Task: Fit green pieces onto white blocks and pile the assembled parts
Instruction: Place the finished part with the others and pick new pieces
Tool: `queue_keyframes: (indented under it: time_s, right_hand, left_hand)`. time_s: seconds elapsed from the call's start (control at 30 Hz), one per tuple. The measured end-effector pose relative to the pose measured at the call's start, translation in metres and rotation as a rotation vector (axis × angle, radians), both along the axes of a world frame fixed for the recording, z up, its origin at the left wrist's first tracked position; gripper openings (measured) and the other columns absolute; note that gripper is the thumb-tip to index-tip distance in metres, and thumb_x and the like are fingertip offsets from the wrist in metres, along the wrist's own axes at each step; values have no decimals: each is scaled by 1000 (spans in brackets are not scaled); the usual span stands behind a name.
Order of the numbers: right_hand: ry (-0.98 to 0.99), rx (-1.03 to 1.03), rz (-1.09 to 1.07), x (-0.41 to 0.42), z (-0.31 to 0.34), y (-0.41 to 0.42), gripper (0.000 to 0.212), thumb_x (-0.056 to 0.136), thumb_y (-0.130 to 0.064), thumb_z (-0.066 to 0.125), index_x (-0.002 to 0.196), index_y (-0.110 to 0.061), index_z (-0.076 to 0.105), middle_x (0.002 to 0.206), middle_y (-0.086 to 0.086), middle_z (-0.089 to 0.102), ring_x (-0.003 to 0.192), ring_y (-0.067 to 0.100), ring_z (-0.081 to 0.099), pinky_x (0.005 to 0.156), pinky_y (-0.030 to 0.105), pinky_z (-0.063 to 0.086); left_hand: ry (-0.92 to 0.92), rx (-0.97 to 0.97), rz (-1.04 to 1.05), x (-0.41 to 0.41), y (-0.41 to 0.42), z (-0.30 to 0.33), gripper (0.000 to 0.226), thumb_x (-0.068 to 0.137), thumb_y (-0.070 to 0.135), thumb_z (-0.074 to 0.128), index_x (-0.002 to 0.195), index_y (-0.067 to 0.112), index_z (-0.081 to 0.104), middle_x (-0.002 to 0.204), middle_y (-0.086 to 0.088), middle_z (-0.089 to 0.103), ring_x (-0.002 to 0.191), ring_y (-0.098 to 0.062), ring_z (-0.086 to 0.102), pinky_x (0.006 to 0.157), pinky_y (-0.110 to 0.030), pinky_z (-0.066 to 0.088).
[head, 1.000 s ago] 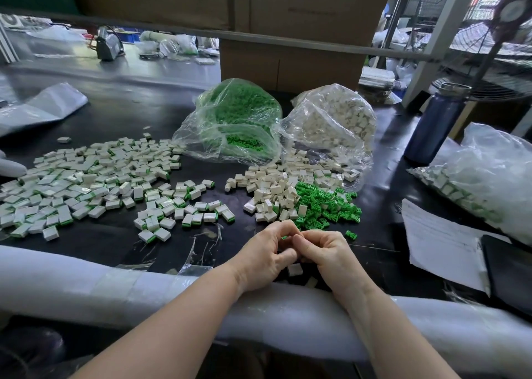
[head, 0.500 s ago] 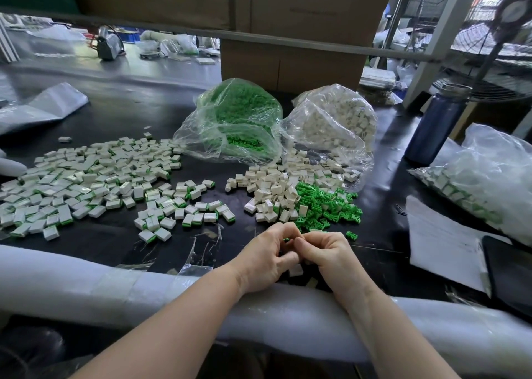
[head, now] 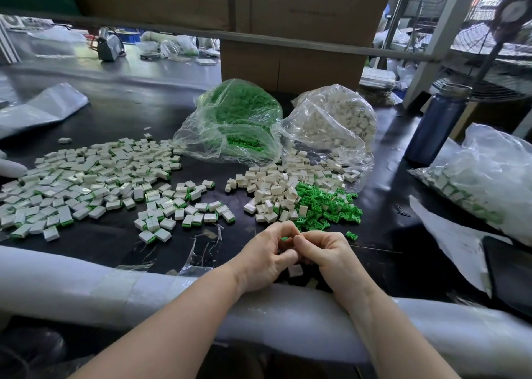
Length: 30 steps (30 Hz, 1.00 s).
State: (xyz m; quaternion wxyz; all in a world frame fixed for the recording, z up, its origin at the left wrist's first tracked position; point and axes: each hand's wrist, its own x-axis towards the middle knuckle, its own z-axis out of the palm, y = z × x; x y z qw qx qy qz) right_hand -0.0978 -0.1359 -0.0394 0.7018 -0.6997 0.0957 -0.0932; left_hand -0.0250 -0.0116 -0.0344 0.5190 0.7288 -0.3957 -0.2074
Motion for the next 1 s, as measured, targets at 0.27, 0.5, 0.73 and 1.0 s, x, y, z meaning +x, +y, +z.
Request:
queue_keyframes:
  time_s: [0.27,0.5,0.73,1.0]
  right_hand:
    - [13,5,-29,0,2,1,22,87,-6,59,71,-7,75,66,16,65,62,23,60,61,32,50]
    - [19,-2,-49,-1,3,1,19,86,-4,60,73,-1,74,64,12,63,60,22,59,59,31,49]
    - [11,-29,-58,0,2,1,21,87,-5,60,71,-1,73,65,14,64,61,24,59,62,35,49]
    - [-63,-22,-104,1,2,3,19,85,-23,59,82,-9,71,68,12,68,62,19,64,55,23,50]
  left_hand:
    - [-14,26,-5,1,0,-3,17,85,1,54,89,17,53,81,-2,52,72,-14,47,69,-29,41]
    - [-22,40,9,2,0,-5,25,86,5,56,82,29,51,75,11,46,60,1,44,62,-12,36]
    - [-4,44,1,0,0,-3,21,85,3,55,85,24,52,74,9,49,60,2,45,61,-12,37]
    - [-33,-50,134,1,2,-3,10,90,11,59,92,20,57,96,-5,58,83,-12,58,77,-19,48]
